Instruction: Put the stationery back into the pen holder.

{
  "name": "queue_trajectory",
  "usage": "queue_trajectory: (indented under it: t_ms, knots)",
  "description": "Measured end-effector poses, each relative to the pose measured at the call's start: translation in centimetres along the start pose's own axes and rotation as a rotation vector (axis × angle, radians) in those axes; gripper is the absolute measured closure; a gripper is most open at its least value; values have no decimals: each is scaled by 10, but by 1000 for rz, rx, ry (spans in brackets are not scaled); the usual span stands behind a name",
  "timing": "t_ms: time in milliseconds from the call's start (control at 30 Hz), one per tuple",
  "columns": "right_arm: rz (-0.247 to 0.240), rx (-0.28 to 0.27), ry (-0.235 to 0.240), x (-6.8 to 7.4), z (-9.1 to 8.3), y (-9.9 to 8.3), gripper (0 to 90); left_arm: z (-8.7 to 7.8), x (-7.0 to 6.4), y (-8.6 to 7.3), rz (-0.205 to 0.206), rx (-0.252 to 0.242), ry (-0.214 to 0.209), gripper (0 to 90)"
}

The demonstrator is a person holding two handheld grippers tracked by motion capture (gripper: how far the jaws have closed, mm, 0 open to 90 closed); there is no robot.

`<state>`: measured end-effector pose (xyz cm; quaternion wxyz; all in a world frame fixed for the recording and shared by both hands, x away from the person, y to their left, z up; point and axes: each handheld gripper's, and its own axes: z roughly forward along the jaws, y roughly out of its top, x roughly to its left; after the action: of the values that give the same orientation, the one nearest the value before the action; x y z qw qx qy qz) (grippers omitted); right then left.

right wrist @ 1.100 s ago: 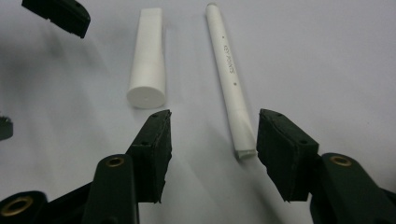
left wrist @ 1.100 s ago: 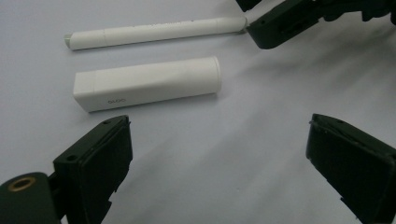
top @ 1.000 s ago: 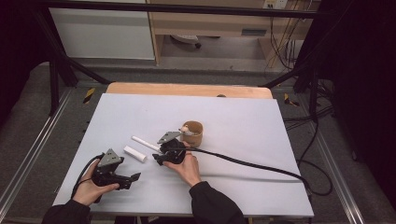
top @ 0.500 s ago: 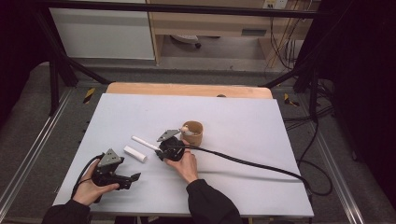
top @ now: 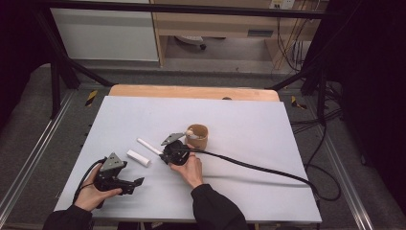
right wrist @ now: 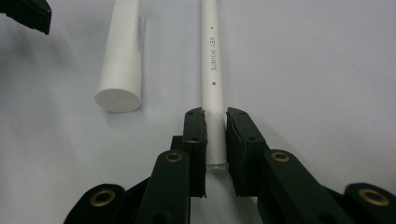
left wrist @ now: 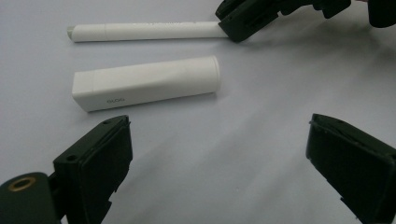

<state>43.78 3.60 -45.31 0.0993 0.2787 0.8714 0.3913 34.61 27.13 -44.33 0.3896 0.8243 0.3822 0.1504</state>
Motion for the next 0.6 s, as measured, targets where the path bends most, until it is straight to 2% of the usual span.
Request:
queue_trajectory:
  t_ms: [267,600]
  knots:
    - [3,-9,10,4,-10,4,789,0,0,0,2,2,-1,71]
    - [-32,-15,3,9,-28,9,790,0,0,0,2,1,0,71]
